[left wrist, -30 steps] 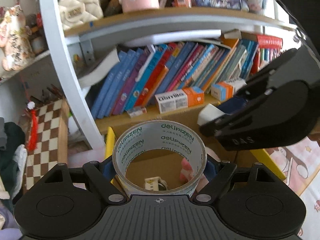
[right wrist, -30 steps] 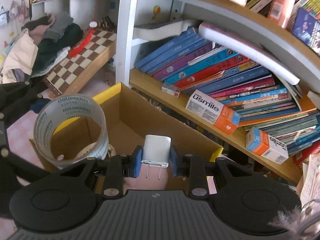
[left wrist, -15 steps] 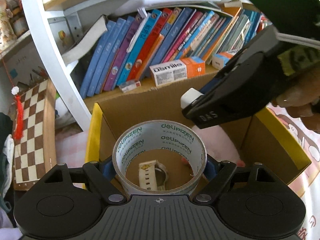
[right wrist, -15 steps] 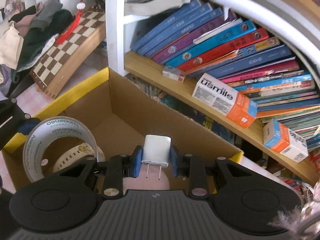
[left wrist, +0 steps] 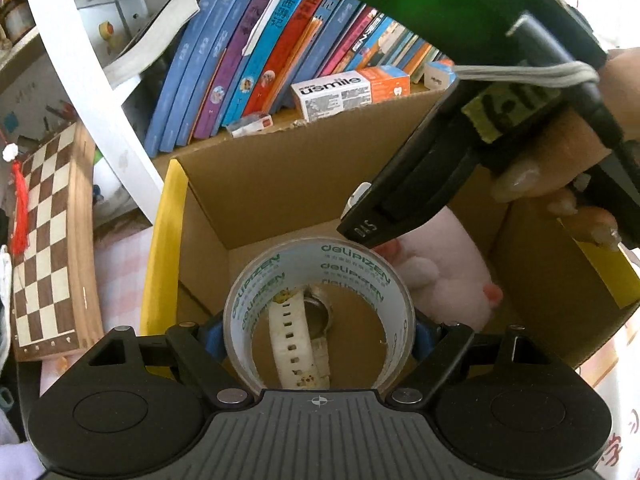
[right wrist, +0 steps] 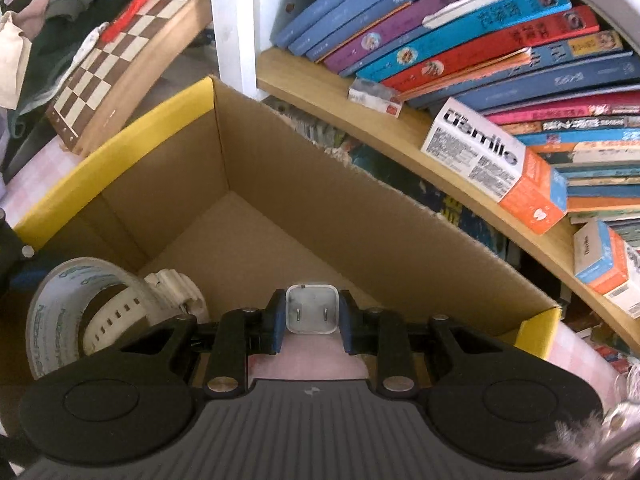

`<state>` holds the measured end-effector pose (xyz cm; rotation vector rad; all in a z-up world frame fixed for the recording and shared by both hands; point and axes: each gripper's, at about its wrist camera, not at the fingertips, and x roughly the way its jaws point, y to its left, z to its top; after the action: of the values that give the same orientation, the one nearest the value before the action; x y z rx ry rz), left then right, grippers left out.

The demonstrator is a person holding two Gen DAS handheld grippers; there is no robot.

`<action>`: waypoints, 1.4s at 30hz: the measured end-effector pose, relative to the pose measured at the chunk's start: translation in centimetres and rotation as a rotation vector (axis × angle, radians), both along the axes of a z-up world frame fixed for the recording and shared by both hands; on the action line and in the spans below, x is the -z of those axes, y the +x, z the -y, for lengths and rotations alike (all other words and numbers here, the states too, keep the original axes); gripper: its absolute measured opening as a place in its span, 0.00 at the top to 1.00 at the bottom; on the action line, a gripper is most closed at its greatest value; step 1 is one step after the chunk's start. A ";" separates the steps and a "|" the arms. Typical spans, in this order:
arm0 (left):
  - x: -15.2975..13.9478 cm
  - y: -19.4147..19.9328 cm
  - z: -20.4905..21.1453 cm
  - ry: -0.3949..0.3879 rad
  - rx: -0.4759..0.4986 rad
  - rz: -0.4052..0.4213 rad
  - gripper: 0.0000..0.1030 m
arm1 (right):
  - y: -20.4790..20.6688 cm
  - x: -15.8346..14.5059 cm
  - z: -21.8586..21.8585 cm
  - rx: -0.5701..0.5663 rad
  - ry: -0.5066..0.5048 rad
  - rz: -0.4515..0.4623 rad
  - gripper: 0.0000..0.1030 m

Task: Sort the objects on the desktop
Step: 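Lower the tape roll and charger into the yellow box and open both grippers, then withdraw both grippers from the yellow box back over the desk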

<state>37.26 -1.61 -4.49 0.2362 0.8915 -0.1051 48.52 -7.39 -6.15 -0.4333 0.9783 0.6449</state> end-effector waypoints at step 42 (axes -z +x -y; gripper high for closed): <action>-5.1 -2.9 -0.6 -0.103 0.024 0.209 0.04 | -3.6 -7.8 5.0 0.100 0.182 0.114 0.35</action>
<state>34.37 -0.97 0.56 0.1588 0.6735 -0.1450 44.94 -12.43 1.63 -0.2562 0.8197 0.6066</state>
